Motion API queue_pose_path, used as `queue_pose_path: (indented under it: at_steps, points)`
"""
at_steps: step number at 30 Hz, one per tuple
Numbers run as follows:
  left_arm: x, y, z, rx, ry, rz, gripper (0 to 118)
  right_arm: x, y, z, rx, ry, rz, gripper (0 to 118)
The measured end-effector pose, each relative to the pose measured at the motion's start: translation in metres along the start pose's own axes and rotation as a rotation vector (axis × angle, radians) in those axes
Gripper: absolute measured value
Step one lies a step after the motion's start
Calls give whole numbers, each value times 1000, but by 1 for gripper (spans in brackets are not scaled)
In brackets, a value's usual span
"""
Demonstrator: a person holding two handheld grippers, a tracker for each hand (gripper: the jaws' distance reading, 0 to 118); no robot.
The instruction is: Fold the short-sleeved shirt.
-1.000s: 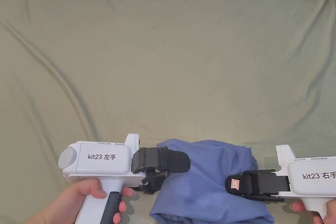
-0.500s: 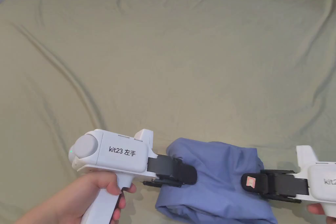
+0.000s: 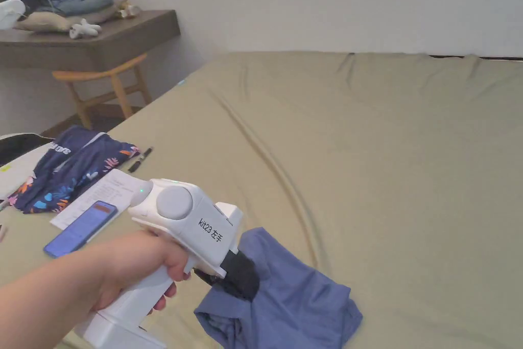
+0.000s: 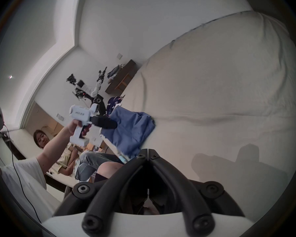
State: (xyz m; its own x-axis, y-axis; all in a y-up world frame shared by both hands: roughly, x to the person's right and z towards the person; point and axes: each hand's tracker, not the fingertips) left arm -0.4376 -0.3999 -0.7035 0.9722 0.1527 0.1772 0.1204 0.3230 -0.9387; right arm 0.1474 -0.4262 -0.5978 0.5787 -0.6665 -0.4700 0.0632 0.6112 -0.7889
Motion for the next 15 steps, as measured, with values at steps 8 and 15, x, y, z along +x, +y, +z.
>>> queue_pose_path:
  at_steps: [8, 15]
  points:
    - [-113, -10, -21, -160, 547, -10, 23, -21, 3, 12, 19, -25, 73, 0]
    - [-134, -20, -31, -136, 562, 66, 23, -7, 2, 35, 44, -74, 84, 0]
